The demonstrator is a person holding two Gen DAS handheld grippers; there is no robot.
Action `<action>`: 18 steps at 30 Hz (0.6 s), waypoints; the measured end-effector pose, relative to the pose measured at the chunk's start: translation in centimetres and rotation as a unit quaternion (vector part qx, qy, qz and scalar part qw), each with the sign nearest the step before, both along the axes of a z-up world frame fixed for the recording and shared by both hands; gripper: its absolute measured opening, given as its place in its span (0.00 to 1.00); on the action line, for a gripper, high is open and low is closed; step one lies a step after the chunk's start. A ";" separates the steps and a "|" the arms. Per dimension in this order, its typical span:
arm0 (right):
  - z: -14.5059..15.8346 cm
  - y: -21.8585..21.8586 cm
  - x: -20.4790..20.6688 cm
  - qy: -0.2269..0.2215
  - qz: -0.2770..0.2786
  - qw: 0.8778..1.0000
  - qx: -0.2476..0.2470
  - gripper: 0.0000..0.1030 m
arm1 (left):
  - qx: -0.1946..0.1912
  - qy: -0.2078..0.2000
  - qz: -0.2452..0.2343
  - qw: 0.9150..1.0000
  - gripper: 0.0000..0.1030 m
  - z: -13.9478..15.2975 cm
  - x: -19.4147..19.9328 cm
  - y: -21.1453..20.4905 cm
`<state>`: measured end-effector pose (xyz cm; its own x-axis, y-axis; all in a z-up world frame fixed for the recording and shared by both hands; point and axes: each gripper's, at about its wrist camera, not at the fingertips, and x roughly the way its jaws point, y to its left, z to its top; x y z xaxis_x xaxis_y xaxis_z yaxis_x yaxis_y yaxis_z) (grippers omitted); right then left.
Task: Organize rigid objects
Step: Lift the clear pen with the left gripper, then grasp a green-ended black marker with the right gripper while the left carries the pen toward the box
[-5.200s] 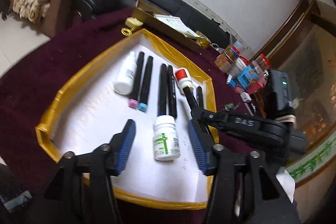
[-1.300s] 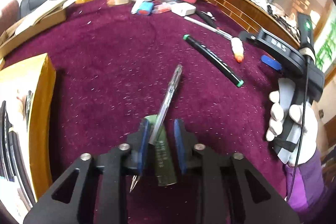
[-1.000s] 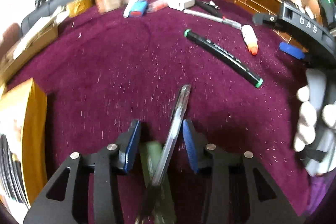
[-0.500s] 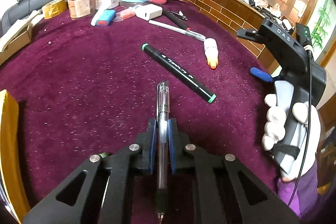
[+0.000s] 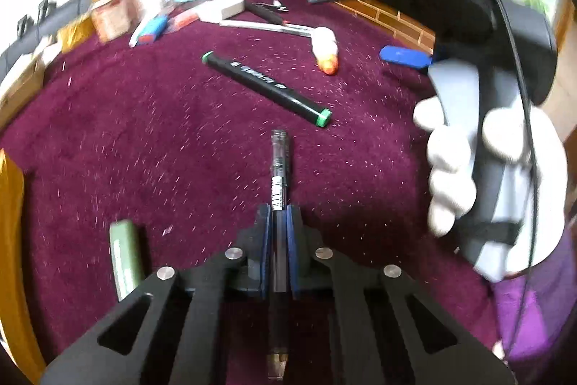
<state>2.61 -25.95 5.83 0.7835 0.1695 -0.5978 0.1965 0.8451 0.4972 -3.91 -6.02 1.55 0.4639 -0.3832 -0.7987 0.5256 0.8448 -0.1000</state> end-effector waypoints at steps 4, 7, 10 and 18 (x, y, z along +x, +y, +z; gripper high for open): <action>-0.2 3.4 0.8 0.005 0.077 0.997 -0.026 0.99 | -0.053 0.029 0.037 0.997 0.06 0.5 -0.3 3.5; -0.6 4.7 1.0 0.015 0.096 0.994 -0.043 0.99 | -0.087 0.030 0.060 0.994 0.06 1.4 -1.5 5.8; -1.0 5.3 1.1 0.022 0.102 0.993 -0.058 0.99 | -0.124 0.025 0.073 0.989 0.06 2.8 -3.3 7.8; -1.6 8.8 2.4 0.074 0.116 0.978 -0.156 0.95 | -0.152 -0.025 0.085 0.984 0.06 6.1 -7.6 12.5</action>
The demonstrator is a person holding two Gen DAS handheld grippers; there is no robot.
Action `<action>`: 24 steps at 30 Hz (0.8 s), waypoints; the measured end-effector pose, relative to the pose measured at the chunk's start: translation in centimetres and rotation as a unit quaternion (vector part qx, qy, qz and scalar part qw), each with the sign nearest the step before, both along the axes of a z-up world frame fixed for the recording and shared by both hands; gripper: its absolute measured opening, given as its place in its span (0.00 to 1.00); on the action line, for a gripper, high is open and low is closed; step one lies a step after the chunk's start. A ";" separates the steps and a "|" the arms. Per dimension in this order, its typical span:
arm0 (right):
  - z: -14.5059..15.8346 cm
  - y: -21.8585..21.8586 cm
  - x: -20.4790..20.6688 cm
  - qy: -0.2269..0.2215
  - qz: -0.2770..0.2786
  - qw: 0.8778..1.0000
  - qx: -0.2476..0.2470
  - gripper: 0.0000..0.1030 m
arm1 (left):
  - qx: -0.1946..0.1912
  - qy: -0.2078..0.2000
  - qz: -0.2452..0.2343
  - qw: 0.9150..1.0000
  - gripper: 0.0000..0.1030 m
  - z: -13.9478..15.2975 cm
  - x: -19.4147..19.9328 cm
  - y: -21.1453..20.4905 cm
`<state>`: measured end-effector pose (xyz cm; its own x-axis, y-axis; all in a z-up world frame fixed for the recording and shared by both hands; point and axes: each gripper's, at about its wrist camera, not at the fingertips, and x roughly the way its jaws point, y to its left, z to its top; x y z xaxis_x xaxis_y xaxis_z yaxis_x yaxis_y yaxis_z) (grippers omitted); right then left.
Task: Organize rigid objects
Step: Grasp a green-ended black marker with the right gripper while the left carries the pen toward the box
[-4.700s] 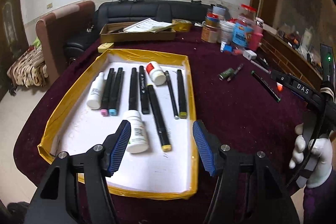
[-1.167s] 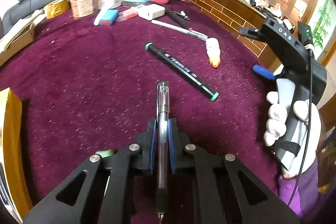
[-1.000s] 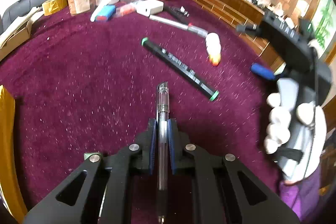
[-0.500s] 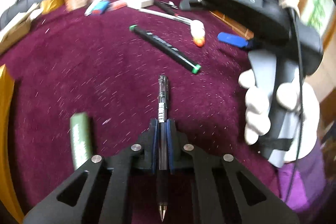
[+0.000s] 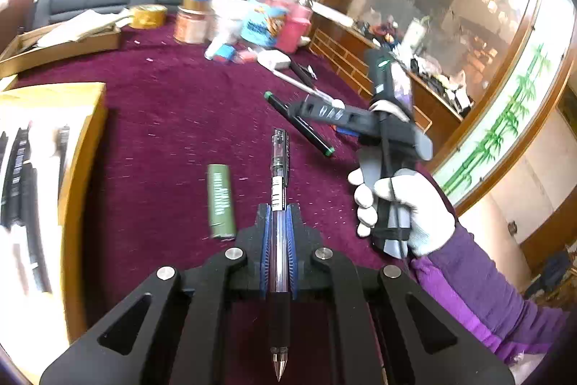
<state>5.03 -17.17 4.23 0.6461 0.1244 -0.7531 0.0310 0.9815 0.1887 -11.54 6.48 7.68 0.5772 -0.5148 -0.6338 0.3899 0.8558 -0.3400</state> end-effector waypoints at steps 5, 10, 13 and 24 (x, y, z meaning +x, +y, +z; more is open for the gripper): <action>-1.1 3.2 1.2 0.041 0.027 0.994 -0.099 0.52 | -0.022 -0.006 0.039 0.999 0.06 0.2 -1.0 4.2; -0.7 4.2 0.9 0.063 0.048 0.993 -0.093 0.13 | -0.047 -0.017 0.085 0.995 0.06 0.5 -2.2 8.9; -0.5 4.3 0.1 0.072 0.049 0.994 -0.064 0.12 | -0.060 -0.021 0.114 0.992 0.06 0.6 -2.7 11.8; 3.4 6.7 -3.7 0.039 0.084 0.995 0.034 0.13 | -0.120 -0.020 0.218 0.968 0.06 -0.8 -4.2 22.2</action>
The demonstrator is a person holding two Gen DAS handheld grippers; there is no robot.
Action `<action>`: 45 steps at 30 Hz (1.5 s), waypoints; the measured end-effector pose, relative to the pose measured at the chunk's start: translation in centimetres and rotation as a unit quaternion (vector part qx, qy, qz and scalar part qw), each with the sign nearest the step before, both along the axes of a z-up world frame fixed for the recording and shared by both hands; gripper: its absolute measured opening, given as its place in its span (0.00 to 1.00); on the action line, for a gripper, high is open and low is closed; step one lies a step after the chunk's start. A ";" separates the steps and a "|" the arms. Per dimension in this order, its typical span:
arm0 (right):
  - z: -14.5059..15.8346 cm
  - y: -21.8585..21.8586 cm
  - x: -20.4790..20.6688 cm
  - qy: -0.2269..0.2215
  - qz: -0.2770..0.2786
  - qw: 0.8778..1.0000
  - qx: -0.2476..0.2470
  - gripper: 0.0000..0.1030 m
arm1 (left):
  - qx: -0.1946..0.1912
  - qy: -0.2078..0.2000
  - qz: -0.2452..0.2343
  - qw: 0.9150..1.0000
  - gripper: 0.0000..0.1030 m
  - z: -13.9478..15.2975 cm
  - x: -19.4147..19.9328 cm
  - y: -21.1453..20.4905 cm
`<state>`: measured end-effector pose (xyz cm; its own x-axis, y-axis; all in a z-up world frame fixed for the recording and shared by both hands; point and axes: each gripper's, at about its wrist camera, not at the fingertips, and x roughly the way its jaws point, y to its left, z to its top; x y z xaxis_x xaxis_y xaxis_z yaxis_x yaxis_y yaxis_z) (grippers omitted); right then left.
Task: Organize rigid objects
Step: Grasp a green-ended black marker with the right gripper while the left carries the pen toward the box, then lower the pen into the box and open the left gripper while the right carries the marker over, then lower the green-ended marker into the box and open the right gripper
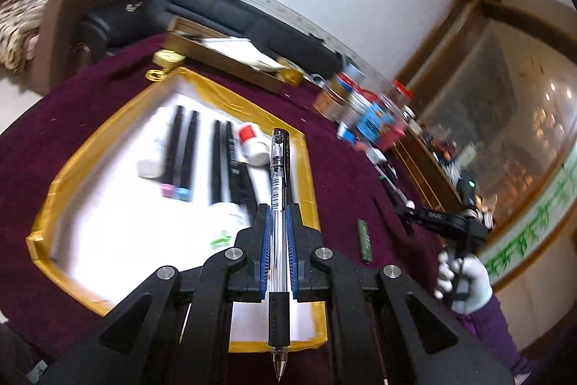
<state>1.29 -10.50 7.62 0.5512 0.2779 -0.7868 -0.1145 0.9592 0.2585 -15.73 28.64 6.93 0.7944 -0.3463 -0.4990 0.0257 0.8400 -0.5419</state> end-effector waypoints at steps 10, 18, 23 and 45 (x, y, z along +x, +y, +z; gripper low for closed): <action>2.1 6.5 -3.0 -0.002 0.086 0.992 0.094 0.13 | -0.005 0.046 0.041 0.998 0.06 -2.4 0.8 2.7; 0.7 15.7 -4.8 0.036 0.184 0.973 0.134 0.13 | 0.020 0.096 0.061 0.993 0.06 -3.7 3.8 3.4; -0.4 19.4 -5.0 0.048 0.197 0.971 0.126 0.13 | 0.018 0.121 0.056 0.991 0.06 -4.7 5.8 3.4; -2.0 23.6 -6.5 -0.004 0.147 0.989 -0.001 0.26 | 0.151 0.066 0.157 0.974 0.63 -0.7 0.9 1.3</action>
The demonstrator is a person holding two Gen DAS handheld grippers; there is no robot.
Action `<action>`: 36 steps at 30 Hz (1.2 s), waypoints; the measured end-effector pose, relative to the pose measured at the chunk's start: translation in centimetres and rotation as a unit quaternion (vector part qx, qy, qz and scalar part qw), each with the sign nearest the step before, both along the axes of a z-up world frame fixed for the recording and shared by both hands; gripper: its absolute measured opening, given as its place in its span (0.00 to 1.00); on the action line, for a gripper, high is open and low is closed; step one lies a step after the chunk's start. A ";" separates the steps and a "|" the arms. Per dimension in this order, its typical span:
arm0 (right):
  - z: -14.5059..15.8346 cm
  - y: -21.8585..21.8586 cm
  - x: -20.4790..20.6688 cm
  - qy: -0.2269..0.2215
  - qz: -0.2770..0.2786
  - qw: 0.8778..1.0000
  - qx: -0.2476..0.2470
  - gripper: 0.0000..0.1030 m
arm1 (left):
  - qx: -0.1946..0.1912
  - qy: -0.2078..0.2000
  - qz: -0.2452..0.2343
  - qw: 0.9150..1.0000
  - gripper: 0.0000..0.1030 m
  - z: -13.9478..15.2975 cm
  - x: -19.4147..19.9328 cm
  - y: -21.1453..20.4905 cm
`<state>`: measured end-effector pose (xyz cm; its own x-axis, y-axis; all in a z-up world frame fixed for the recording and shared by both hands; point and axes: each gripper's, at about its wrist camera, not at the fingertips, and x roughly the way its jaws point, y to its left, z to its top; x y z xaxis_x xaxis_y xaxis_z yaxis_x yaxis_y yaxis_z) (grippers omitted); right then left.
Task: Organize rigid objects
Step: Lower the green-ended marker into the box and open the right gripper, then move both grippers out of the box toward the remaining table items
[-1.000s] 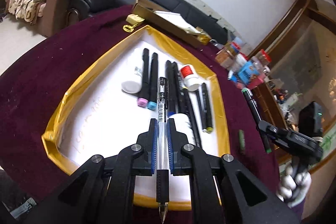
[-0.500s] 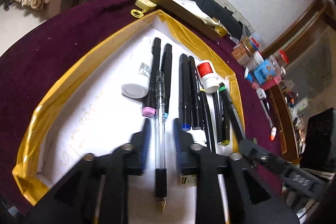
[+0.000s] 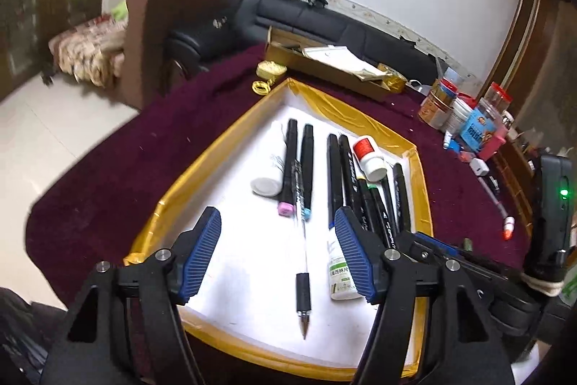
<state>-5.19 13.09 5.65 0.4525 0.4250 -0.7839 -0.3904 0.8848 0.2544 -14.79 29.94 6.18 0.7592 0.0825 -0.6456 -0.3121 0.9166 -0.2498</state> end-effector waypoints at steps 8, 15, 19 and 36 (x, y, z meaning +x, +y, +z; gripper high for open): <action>0.9 -1.2 -1.4 -0.031 -0.002 0.999 0.017 0.34 | 0.054 -0.002 -0.006 0.999 0.63 0.9 -0.3 -1.8; 1.4 -2.9 -2.2 -0.045 -0.012 0.998 0.032 0.52 | 0.065 0.014 -0.030 0.997 0.63 0.7 0.0 -3.5; 1.5 -4.1 -2.2 -0.045 -0.020 0.998 0.039 0.52 | 0.072 0.021 -0.041 0.996 0.63 0.8 0.1 -4.7; -0.3 -14.7 -1.0 -0.026 -0.103 0.992 0.072 0.53 | 0.120 0.037 -0.100 0.987 0.63 1.3 0.7 -11.4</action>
<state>-6.15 -1.56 5.38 0.5800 0.4253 -0.6948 -0.2215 0.9031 0.3679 -14.13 18.55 7.46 0.7275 0.0923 -0.6798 -0.1272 0.9919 -0.0014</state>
